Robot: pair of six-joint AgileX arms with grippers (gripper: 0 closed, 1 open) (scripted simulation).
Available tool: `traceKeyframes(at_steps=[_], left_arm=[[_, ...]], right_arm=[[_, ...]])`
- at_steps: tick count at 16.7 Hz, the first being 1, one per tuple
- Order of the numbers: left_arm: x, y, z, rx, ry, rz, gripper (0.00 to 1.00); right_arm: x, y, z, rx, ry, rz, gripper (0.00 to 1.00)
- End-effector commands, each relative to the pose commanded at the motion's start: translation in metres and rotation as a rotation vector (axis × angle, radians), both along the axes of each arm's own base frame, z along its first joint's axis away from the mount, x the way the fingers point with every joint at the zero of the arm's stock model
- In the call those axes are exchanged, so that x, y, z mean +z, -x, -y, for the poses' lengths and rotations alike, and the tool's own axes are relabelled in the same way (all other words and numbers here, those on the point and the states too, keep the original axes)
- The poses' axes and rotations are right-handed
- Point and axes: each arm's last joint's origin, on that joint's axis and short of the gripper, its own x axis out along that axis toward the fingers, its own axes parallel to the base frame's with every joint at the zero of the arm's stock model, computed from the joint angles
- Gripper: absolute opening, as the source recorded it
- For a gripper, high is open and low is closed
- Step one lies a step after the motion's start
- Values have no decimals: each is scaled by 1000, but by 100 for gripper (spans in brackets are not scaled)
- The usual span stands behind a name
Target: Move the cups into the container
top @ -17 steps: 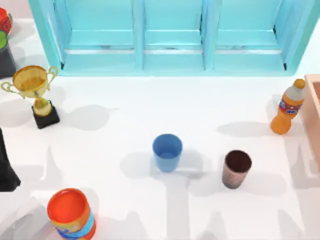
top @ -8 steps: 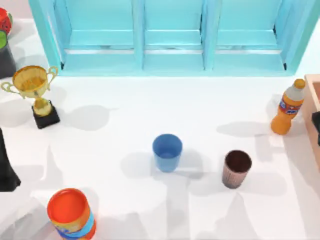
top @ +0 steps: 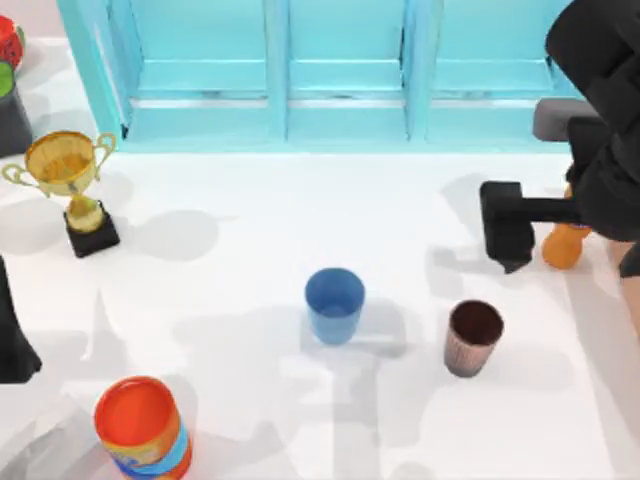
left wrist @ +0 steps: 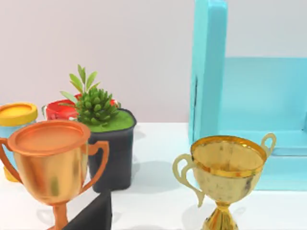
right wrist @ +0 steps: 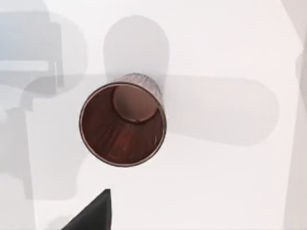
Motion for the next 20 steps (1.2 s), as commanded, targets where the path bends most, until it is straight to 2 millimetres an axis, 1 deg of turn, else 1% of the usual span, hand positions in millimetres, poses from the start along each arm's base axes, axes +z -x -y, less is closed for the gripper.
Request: traceKeyframes(at_steps=[3, 5, 10, 12, 14, 18, 20], left_arm=[[0, 0, 0, 0, 0, 0, 100], [0, 0, 0, 0, 0, 0, 100], [0, 0, 0, 0, 0, 0, 100], [0, 0, 0, 0, 0, 0, 100], [0, 0, 0, 0, 0, 0, 100], [0, 0, 0, 0, 0, 0, 100], [0, 0, 0, 0, 0, 0, 100]], right_arm=[[-8, -17, -26, -4, 41, -102, 100], [-11, -22, -36, -5, 56, -135, 100], [-12, -23, -36, -9, 58, -140, 100], [-17, -23, -37, -7, 60, -143, 100], [-33, -24, -37, -5, 63, -148, 100], [-82, -27, -39, -5, 52, -130, 100], [-102, -24, -38, -5, 56, -136, 100]])
